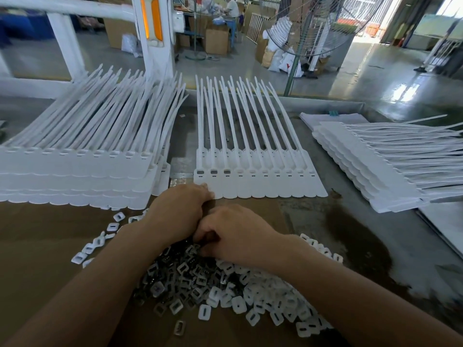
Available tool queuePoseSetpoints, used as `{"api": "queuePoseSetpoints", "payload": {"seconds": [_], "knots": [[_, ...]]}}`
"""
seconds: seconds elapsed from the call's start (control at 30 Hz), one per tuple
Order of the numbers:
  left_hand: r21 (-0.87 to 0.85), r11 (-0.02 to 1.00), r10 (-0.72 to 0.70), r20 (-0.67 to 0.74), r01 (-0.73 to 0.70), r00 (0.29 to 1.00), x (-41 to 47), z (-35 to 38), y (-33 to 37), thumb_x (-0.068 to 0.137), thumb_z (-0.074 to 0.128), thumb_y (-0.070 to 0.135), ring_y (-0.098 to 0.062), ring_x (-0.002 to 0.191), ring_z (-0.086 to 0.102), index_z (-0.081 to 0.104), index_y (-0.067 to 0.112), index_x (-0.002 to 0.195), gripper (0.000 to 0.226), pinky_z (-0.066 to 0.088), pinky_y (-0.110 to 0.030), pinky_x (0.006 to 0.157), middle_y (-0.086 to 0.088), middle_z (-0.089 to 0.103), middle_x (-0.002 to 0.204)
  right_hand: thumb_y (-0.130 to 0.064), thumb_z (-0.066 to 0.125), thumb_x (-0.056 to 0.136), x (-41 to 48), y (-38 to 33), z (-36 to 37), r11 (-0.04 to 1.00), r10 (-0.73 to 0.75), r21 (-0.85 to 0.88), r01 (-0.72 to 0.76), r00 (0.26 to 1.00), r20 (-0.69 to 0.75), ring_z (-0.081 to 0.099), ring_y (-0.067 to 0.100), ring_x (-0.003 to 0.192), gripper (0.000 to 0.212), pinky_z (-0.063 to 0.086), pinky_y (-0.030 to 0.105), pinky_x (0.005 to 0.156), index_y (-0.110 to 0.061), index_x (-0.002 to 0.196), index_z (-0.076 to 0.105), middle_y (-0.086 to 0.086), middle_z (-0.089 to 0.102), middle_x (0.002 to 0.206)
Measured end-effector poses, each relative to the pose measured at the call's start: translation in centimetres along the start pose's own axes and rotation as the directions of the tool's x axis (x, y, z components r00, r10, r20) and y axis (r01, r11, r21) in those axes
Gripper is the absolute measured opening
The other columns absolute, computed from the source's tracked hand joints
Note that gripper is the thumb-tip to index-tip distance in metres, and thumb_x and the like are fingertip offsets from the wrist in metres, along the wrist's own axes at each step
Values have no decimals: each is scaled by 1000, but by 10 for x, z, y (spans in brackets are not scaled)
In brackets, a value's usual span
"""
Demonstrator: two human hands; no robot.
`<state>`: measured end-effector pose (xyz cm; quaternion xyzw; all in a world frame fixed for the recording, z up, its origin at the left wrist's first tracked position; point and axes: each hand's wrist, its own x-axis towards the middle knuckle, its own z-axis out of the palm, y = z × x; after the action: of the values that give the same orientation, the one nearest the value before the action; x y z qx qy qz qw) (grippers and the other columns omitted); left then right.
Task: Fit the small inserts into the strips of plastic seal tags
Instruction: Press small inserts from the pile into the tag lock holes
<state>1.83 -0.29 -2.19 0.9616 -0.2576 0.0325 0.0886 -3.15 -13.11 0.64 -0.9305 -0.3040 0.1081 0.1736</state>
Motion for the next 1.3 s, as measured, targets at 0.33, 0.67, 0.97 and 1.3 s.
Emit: {"api": "queuePoseSetpoints", "payload": {"seconds": [0.33,0.67,0.97,1.3], "knots": [[24,999,41,26,-41,999,-1,-3,0,89,42,19,-12,99,54,57,23,110,26,43,-23,78,5,55,109,-16,58,86,-5,0,3,990,-20,140,34,995,-102,54,12,72,7,45,29,67,-20,81,55,-2,62,82],[-5,1000,-10,14,10,1000,-3,0,0,91,42,17,-14,116,50,54,23,122,34,40,-27,94,0,52,131,-12,63,82,-8,12,-4,951,98,309,-29,973,-211,49,-6,57,15,37,3,56,-23,74,57,-19,53,63],[-43,997,-62,28,63,998,-1,-2,3,89,37,9,-17,121,44,51,25,126,43,37,-31,97,1,46,137,-7,66,78,-2,43,-27,894,285,424,-144,913,-292,60,-3,70,25,49,8,65,-30,76,59,-11,63,76],[-60,997,-55,7,55,998,-1,-1,2,90,36,8,-17,112,50,55,24,120,38,40,-26,88,1,51,129,-5,61,86,38,100,-39,892,424,333,-305,820,-385,56,2,81,21,41,9,75,-10,104,70,1,70,99]]}}
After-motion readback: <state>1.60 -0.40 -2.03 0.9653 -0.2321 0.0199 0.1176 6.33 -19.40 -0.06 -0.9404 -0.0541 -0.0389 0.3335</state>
